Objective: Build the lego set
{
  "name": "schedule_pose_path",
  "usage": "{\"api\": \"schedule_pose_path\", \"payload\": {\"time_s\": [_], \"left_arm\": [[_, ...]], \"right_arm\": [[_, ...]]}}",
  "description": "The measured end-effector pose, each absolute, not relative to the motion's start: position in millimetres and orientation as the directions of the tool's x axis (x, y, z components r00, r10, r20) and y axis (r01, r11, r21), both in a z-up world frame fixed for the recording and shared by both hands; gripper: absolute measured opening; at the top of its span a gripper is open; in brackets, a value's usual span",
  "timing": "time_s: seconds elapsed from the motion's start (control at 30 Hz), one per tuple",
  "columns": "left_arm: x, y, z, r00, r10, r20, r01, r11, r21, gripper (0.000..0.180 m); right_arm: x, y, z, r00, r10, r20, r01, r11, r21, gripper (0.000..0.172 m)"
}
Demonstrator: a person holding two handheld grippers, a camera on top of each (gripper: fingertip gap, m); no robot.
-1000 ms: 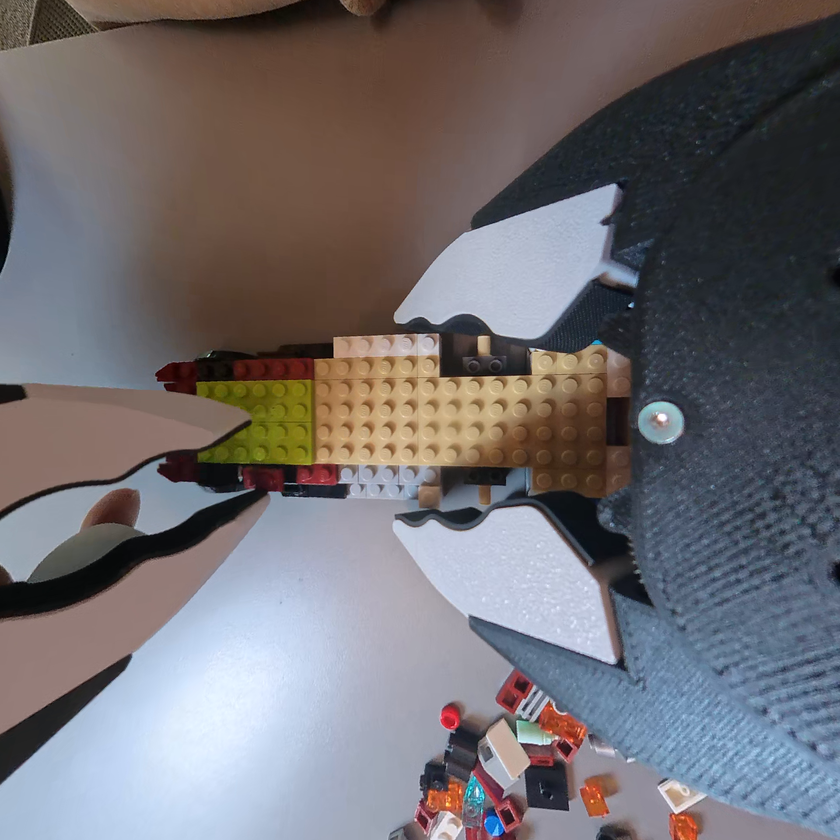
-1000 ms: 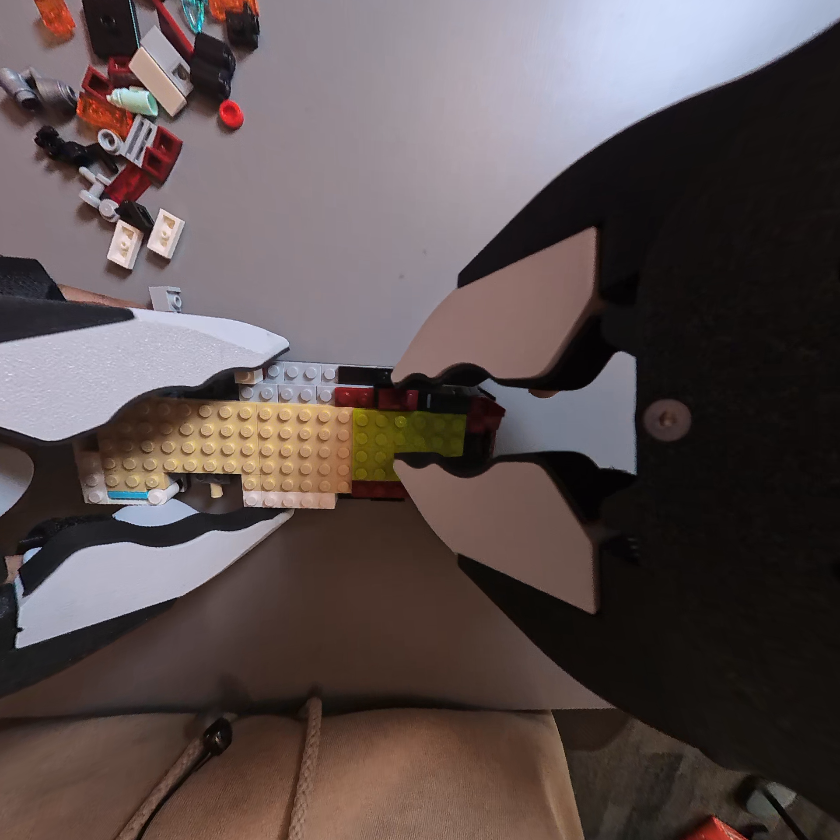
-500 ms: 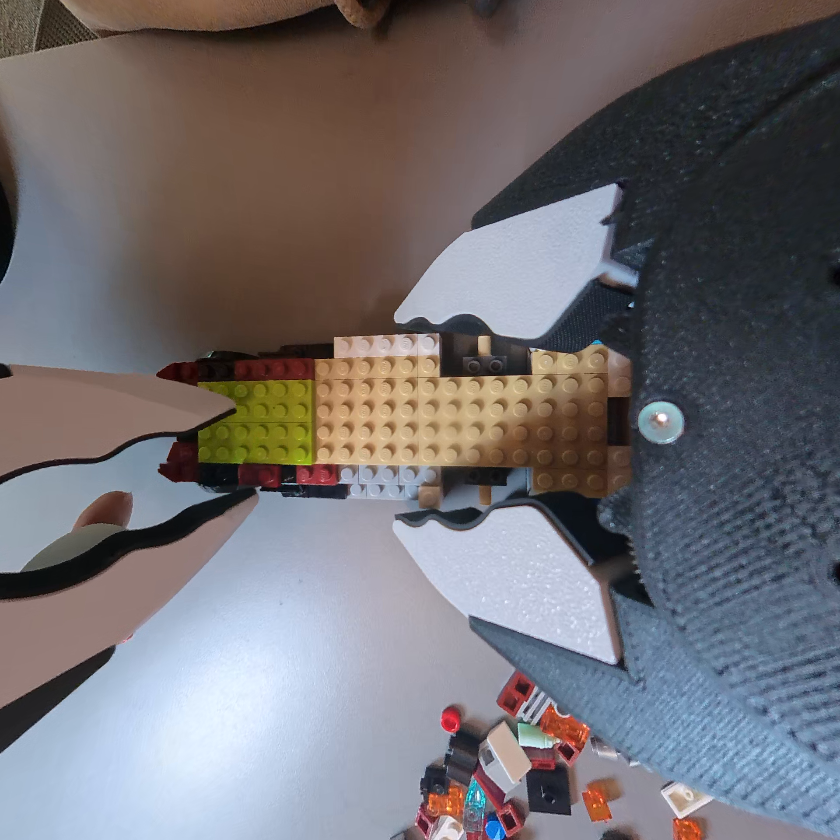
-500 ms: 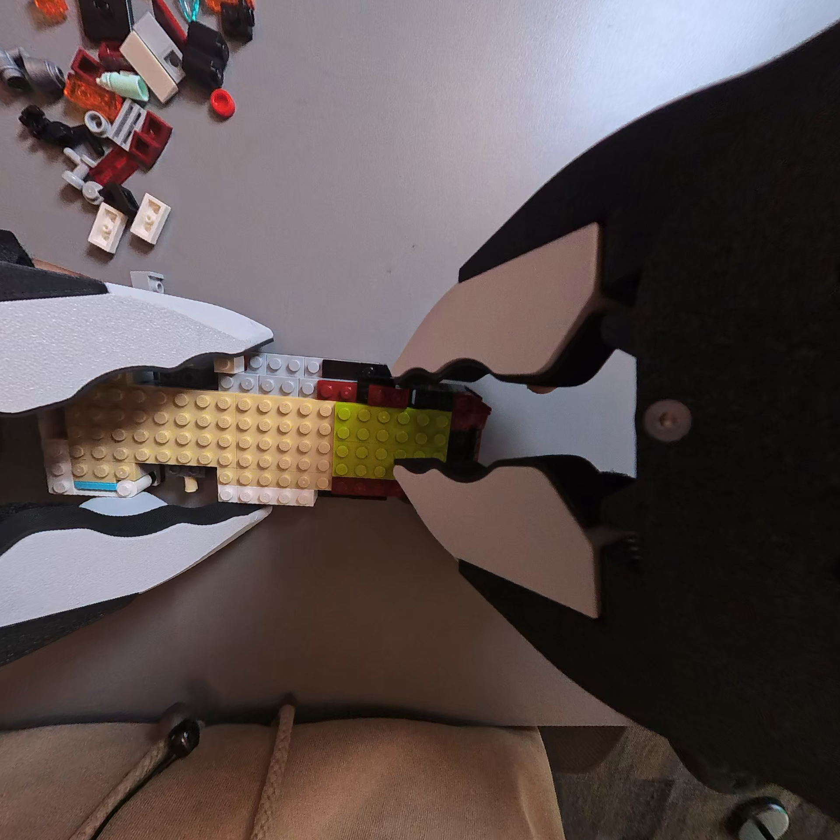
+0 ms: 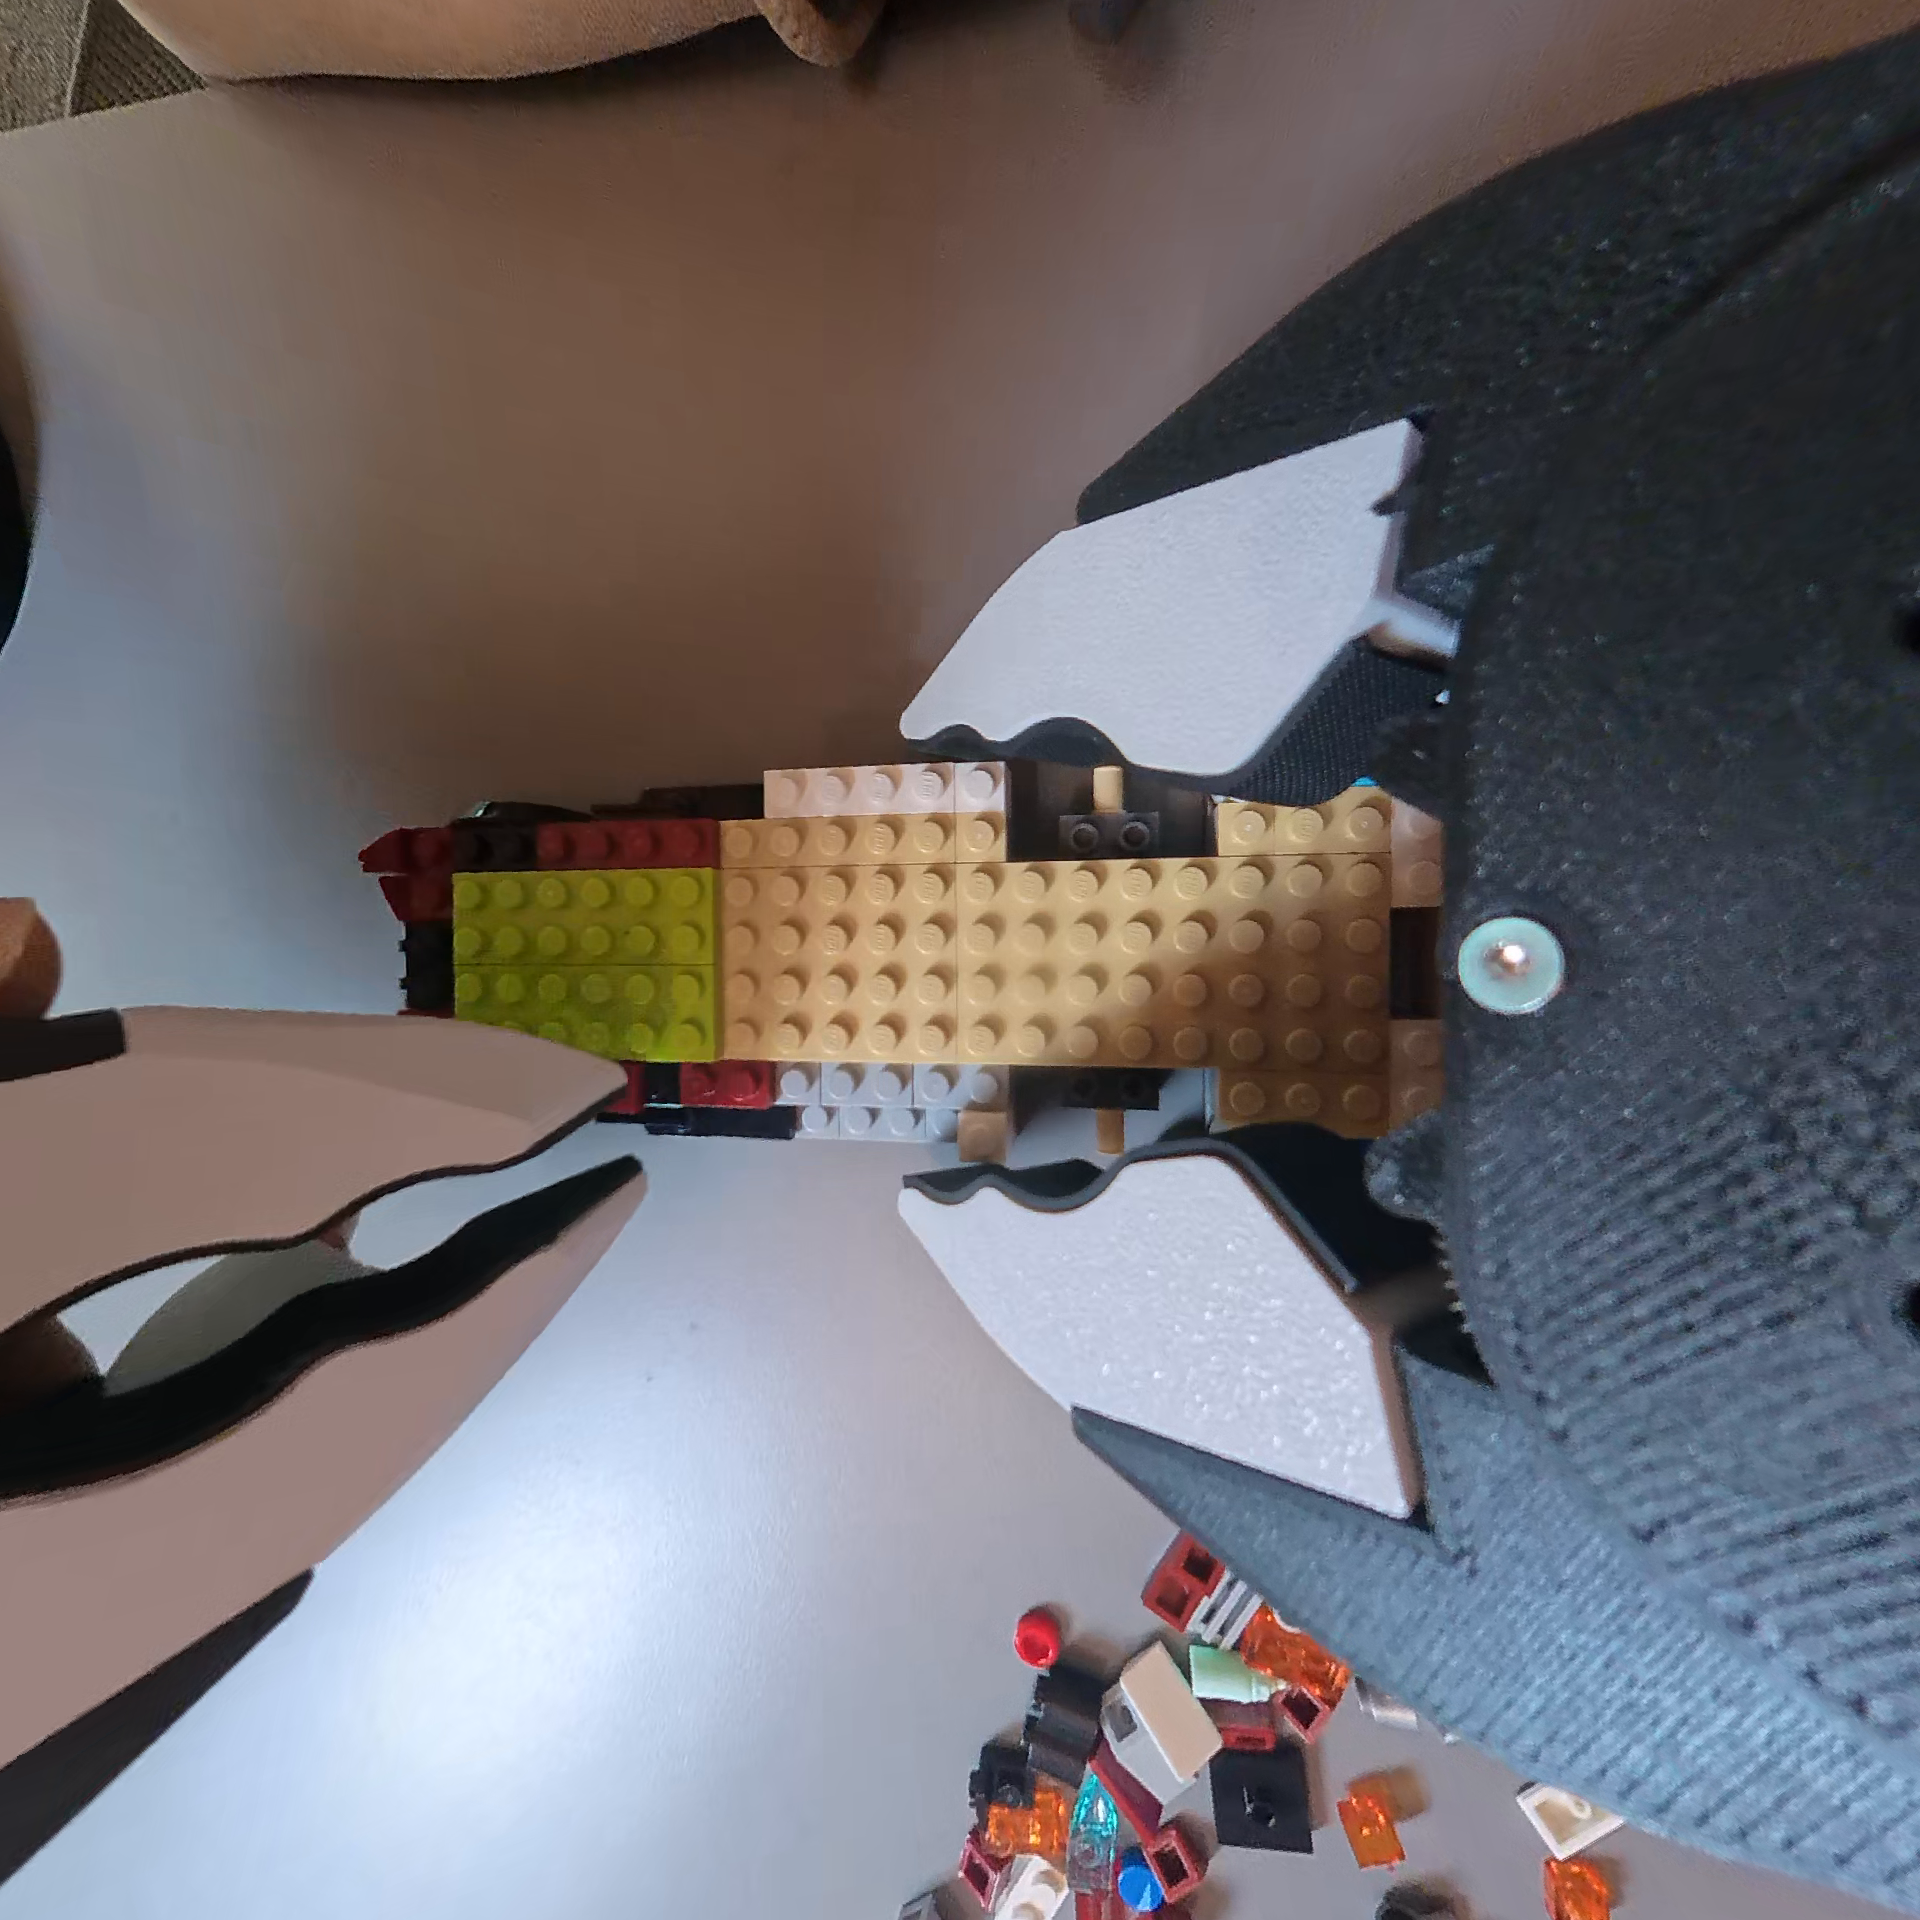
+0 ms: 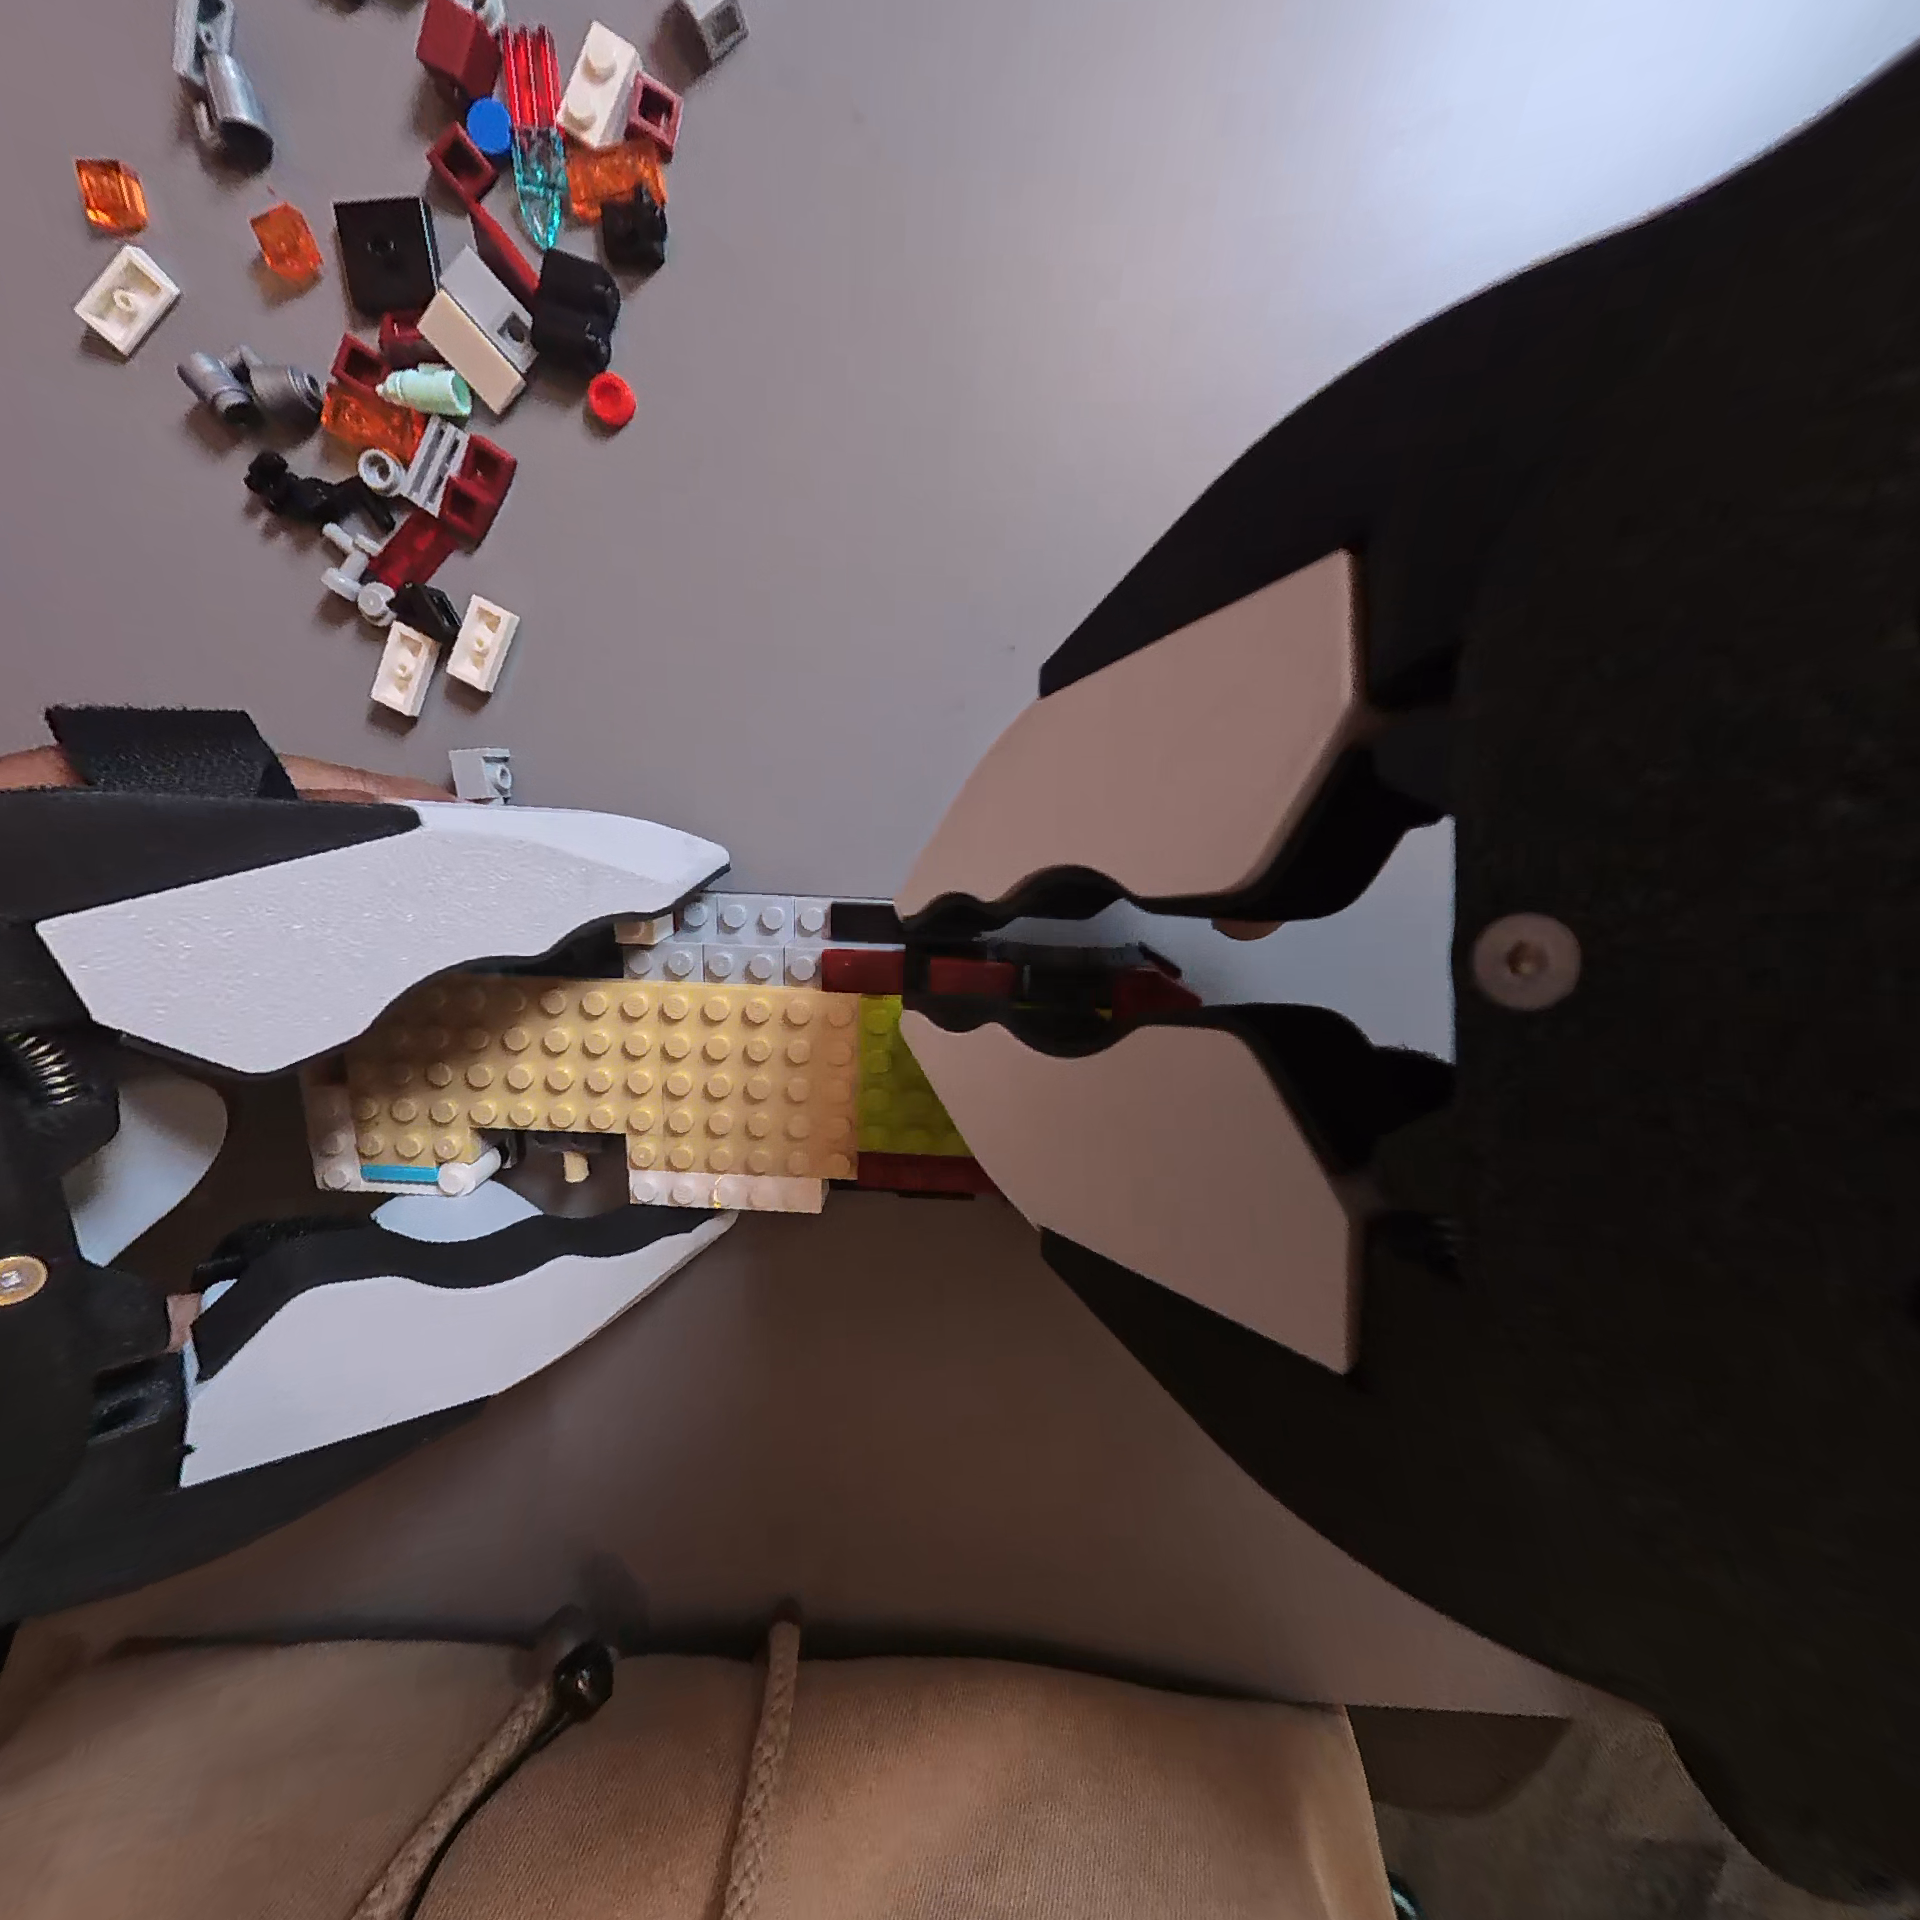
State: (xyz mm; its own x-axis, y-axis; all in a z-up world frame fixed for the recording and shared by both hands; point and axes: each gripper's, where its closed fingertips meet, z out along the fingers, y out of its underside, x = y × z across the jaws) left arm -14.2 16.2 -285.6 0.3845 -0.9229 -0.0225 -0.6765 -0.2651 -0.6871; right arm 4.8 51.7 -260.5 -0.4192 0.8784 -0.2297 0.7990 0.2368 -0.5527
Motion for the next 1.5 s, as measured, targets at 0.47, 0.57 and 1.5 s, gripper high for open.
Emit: {"api": "schedule_pose_path", "payload": {"time_s": [0.47, 0.57, 1.5], "left_arm": [[-13.7, 16.6, -286.0, 0.379, -0.925, -0.027, -0.676, -0.257, -0.690, 0.075], [-13.7, 16.5, -286.0, 0.379, -0.925, -0.026, -0.676, -0.257, -0.690, 0.075], [-14.2, 16.1, -286.1, 0.373, -0.927, -0.033, -0.680, -0.250, -0.689, 0.075]], "right_arm": [[7.6, 51.3, -266.4, -0.428, 0.871, -0.240, 0.801, 0.243, -0.547, 0.004], [8.0, 50.9, -266.1, -0.431, 0.870, -0.240, 0.799, 0.245, -0.549, 0.003], [15.0, 53.6, -264.6, -0.435, 0.872, -0.225, 0.817, 0.277, -0.506, 0.002]]}}
